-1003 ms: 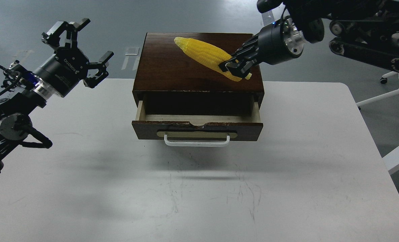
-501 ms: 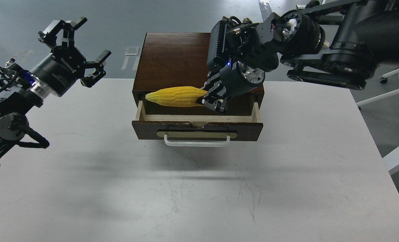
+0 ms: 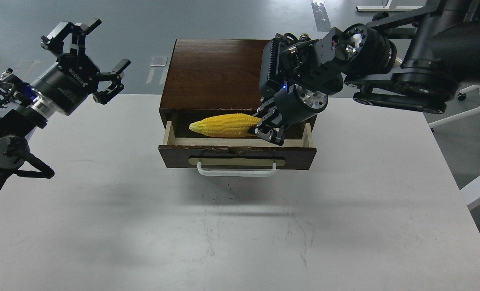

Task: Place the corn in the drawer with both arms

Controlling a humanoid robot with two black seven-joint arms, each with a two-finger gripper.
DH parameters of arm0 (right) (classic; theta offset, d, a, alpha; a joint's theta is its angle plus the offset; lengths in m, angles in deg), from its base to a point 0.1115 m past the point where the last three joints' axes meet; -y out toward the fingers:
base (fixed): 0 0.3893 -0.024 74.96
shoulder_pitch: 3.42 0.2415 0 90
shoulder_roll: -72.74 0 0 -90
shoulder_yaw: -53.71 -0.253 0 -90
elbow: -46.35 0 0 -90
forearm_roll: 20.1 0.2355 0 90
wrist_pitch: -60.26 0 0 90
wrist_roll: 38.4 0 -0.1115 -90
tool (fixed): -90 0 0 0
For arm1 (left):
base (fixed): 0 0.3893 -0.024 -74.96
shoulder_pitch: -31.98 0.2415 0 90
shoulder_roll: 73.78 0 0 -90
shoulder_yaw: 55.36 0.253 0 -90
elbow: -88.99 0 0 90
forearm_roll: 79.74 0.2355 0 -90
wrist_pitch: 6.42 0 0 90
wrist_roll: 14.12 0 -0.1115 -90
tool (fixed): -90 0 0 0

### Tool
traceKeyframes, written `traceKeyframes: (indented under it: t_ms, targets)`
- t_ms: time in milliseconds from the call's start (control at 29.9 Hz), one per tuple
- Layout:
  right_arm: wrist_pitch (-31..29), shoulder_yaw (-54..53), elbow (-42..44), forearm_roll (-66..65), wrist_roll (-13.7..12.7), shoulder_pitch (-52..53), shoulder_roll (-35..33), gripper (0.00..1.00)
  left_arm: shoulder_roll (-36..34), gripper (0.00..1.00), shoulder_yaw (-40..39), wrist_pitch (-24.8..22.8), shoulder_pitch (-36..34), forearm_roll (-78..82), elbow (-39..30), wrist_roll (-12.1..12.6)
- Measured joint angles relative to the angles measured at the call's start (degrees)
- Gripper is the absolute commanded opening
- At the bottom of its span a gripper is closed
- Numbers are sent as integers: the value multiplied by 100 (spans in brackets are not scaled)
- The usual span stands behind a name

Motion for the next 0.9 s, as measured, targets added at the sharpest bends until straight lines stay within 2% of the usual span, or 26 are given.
traceKeyframes:
  t_ms: [67, 201, 267, 368, 435, 635, 702, 735, 903]
  targets:
    - [4, 0, 0, 6, 0, -3, 1, 57, -1, 98, 0, 0, 0, 0, -2, 0]
    - [6, 0, 0, 11, 0, -11, 21, 59, -4, 98, 0, 0, 0, 0, -2, 0]
    - [6, 0, 0, 17, 0, -13, 24, 67, -4, 98, 0, 0, 0, 0, -2, 0]
    - [11, -1, -1, 24, 0, -13, 24, 70, -3, 98, 0, 0, 0, 0, -2, 0]
    - [14, -6, -1, 26, 0, -13, 22, 77, 3, 98, 0, 0, 0, 0, -2, 0]
    - [25, -35, -12, 86, 0, 20, 6, 81, 14, 98, -7, 0, 0, 0, -1, 0]
    - [28, -103, -14, 133, 0, 52, -7, 87, 20, 98, -9, 0, 0, 0, 2, 0]
    - [30, -154, -14, 173, 0, 78, -25, 90, 22, 98, -8, 0, 0, 0, 2, 0]
    - [29, -466, -14, 1052, 0, 257, -289, 95, 32, 98, -9, 0, 0, 0, -1, 0]
